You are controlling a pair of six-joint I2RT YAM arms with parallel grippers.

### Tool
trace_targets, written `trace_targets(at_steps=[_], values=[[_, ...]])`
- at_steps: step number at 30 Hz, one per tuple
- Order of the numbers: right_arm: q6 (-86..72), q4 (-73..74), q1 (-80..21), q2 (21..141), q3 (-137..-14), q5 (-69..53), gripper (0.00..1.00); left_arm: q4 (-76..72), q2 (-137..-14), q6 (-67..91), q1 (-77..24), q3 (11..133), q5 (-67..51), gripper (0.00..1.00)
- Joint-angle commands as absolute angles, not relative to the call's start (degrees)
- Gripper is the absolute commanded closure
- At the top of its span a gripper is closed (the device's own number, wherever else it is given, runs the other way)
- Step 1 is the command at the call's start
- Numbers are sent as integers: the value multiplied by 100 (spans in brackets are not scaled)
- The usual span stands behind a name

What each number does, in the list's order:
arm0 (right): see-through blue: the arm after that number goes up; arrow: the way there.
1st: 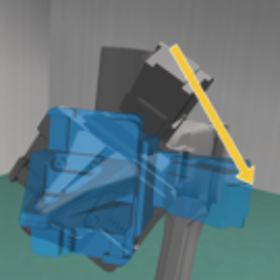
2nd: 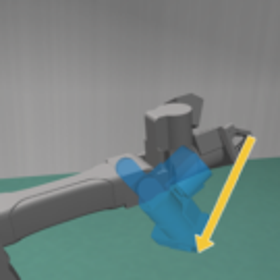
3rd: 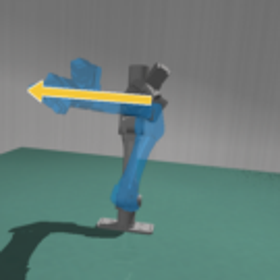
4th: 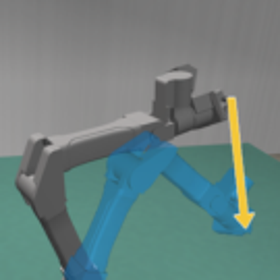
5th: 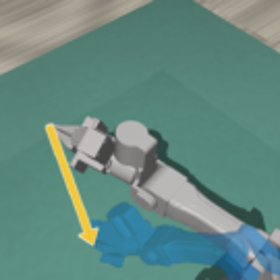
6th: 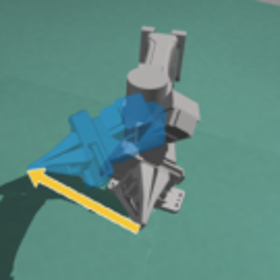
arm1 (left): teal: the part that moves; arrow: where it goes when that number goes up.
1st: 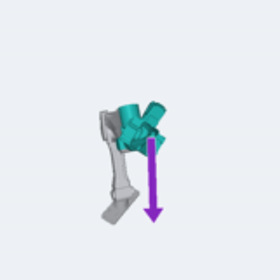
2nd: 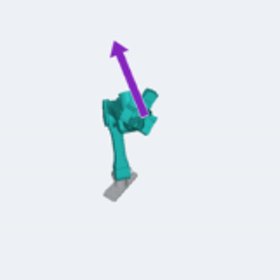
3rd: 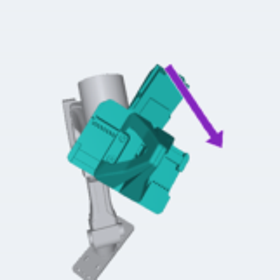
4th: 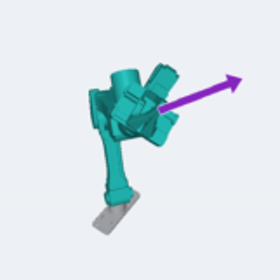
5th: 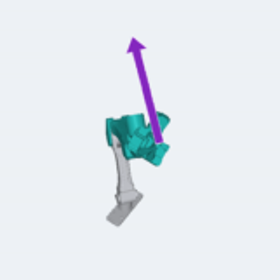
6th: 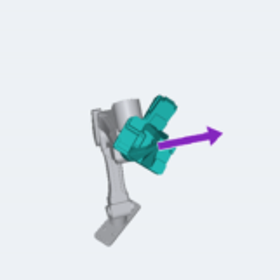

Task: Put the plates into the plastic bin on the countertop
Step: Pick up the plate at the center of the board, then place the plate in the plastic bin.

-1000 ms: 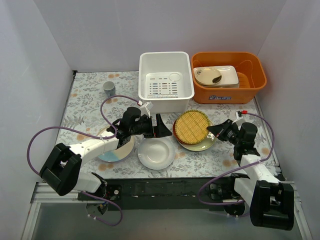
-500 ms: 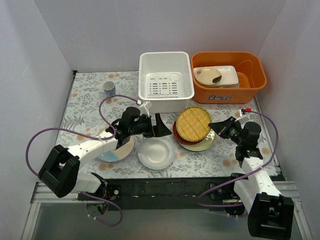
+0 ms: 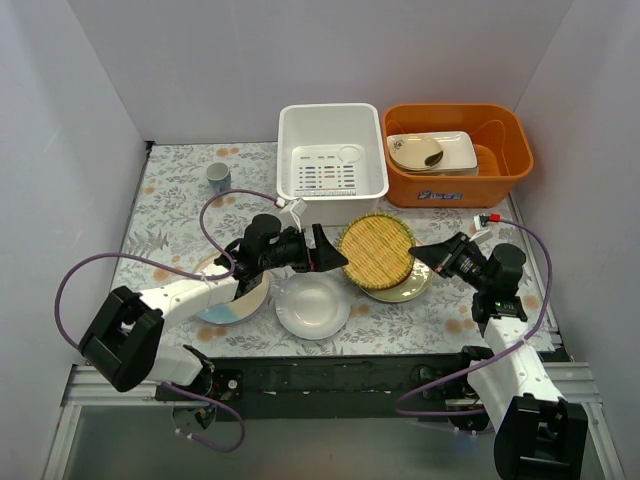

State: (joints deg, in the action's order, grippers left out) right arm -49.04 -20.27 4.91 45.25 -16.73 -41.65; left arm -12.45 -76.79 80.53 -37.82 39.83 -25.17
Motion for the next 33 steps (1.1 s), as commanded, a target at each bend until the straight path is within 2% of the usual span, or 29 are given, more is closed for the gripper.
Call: trace_targets(at_steps=[1,6,9,10,13,14,15,16,17,18,22,25,26,29,33], values=[[-5589,-3083,519,4377,-1688,-4851,99,-1608,-7891,8077,-3876,4104,-2549,3],[-5915,-3322,510,4281,-1635,-5150,99,-1932,-8165,8182,-3999,4210,-2496,5],[-5915,-3270,510,4245,-1591,-5229,99,-2197,-8314,8244,-4087,4298,-2522,14],[-5915,-3270,510,4245,-1565,-5247,99,-2241,-8367,8262,-4122,4333,-2531,22],[-5889,-3270,510,4254,-1459,-5300,99,-2294,-8499,8288,-4192,4500,-2531,40],[-5871,-3270,510,4289,-1442,-5317,99,-2277,-8551,8297,-4210,4552,-2531,57],[-5854,-3278,510,4298,-1398,-5361,99,-2302,-8569,8306,-4219,4596,-2583,71],[-5845,-3287,510,4307,-1363,-5379,99,-2320,-8587,8340,-4236,4614,-2593,80],[-5827,-3287,510,4341,-1362,-5396,99,-2373,-8587,8350,-4245,4606,-2601,97],[-5801,-3287,510,4359,-1328,-5440,99,-2399,-8587,8367,-4254,4588,-2593,100],[-5748,-3278,510,4403,-1248,-5484,96,-2435,-8543,8358,-4306,4553,-2558,100],[-5669,-3217,510,4403,-1213,-5458,84,-2373,-8490,8341,-4315,4535,-2540,100],[-5660,-3208,510,4403,-1213,-5467,76,-2338,-8464,8323,-4315,4526,-2514,100],[-5616,-3173,510,4430,-1213,-5458,61,-2277,-8385,8306,-4315,4509,-2400,100],[-5572,-3129,510,4430,-1187,-5467,48,-2145,-8315,8209,-4307,4561,-2329,100]])
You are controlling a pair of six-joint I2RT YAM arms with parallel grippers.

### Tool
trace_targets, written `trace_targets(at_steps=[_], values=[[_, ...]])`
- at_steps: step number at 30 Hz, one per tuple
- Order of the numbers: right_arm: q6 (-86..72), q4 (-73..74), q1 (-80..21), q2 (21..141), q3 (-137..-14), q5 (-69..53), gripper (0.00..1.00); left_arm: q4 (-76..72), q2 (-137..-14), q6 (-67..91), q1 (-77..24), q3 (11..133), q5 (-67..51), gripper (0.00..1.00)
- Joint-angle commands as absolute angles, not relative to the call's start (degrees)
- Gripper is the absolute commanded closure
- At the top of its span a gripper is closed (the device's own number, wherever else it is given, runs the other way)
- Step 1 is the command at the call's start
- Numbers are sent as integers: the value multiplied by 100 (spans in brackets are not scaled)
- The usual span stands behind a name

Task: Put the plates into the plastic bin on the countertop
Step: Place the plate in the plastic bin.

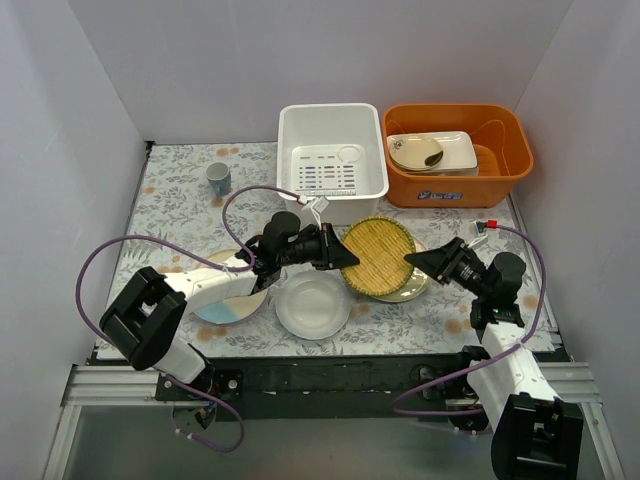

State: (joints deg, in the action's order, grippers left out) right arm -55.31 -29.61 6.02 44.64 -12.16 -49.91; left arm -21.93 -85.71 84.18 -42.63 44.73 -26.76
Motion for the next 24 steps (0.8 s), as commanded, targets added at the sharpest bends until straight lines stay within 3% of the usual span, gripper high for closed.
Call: trace_targets(at_steps=[1,4,8,11,16,24], values=[[-5555,-3129,501,4430,-1195,-5467,46,-2118,-8306,8192,-4315,4570,-2320,100],[-5528,-3094,510,4412,-1160,-5449,36,-2057,-8253,8157,-4315,4588,-2285,100],[-5397,-2945,510,4360,-1169,-5405,15,-2013,-8191,8130,-4315,4579,-2241,100],[-5178,-2541,510,4298,-1248,-5291,7,-2004,-8156,8112,-4315,4562,-2224,100],[-4879,-2102,510,4175,-1265,-5098,2,-1934,-8139,8086,-4307,4562,-2101,100],[-4210,-1240,510,3815,-1275,-4571,2,-1381,-8139,7700,-4315,5035,-1767,100]])
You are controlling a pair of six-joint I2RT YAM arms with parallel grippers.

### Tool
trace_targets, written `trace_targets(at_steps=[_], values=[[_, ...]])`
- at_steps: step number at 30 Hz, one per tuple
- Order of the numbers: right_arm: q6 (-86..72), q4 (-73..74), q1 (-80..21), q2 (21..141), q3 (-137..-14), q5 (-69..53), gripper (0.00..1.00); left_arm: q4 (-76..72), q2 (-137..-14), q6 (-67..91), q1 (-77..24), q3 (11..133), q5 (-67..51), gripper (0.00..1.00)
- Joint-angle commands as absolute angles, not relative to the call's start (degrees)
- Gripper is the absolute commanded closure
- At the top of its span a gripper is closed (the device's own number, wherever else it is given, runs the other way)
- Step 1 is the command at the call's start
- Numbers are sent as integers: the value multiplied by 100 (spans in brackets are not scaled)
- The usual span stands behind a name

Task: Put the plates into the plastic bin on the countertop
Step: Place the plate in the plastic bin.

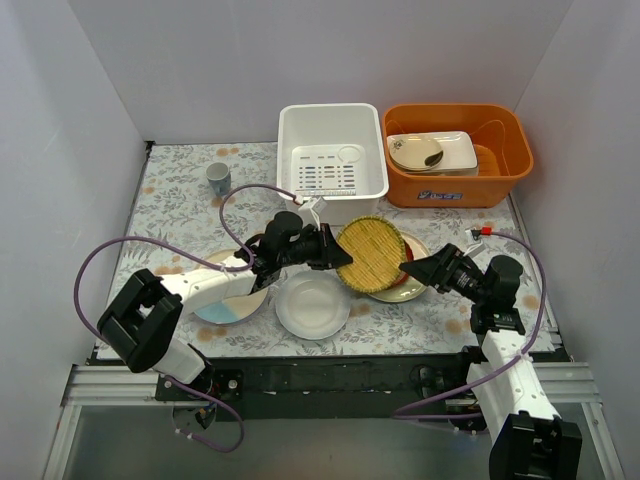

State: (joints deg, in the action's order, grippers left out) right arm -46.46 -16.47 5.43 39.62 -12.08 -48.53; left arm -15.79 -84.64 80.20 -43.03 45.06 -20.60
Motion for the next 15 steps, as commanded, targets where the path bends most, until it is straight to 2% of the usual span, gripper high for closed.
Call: trace_targets(at_steps=[1,15], values=[[-4166,-1213,510,3806,-1266,-4562,2,-1302,-8139,7691,-4315,5106,-1688,100],[-4096,-1318,510,3771,-1072,-4614,2,-413,-8534,7233,-4298,6574,-1221,100]])
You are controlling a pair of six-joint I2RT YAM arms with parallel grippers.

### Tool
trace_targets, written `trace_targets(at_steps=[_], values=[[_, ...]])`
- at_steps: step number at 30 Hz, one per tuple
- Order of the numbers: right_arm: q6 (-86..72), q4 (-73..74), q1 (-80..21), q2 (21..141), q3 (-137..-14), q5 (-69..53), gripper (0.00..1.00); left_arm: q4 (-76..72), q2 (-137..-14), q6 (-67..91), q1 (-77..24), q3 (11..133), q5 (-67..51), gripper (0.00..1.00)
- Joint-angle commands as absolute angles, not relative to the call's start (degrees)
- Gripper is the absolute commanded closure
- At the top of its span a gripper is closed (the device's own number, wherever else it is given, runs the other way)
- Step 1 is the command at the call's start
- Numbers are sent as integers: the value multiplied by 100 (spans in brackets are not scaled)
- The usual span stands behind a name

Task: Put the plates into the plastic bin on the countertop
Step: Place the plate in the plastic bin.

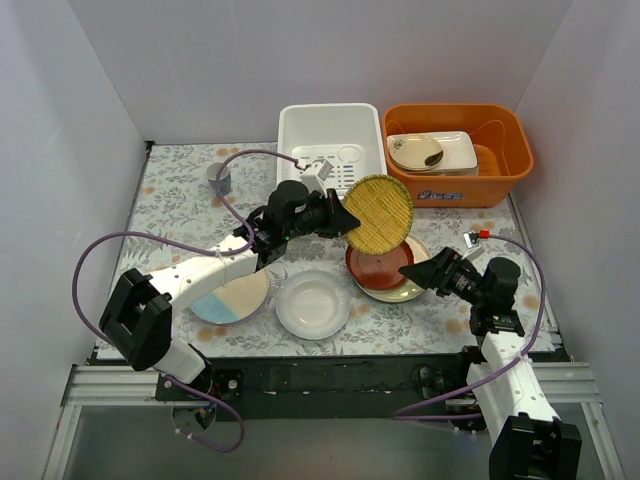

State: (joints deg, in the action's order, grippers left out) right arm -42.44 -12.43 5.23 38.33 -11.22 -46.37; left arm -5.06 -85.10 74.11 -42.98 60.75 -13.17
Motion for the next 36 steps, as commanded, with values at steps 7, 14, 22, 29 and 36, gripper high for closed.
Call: trace_targets(at_steps=[7,14,22,29,36], values=[[-4078,-1389,510,3850,-1063,-4658,2,-97,-8894,7137,-4272,7189,-1301,100],[-4034,-1432,510,3867,-1028,-4711,2,343,-9184,7022,-4140,7866,-1336,100],[-4008,-1424,510,3885,-1011,-4746,2,658,-9474,6944,-3955,8585,-1512,100],[-3903,-1301,510,3876,-1107,-4799,2,852,-9817,6961,-3815,9202,-1661,100],[-3876,-1266,510,3850,-1090,-4772,2,1151,-10160,7066,-3683,9720,-1441,100]])
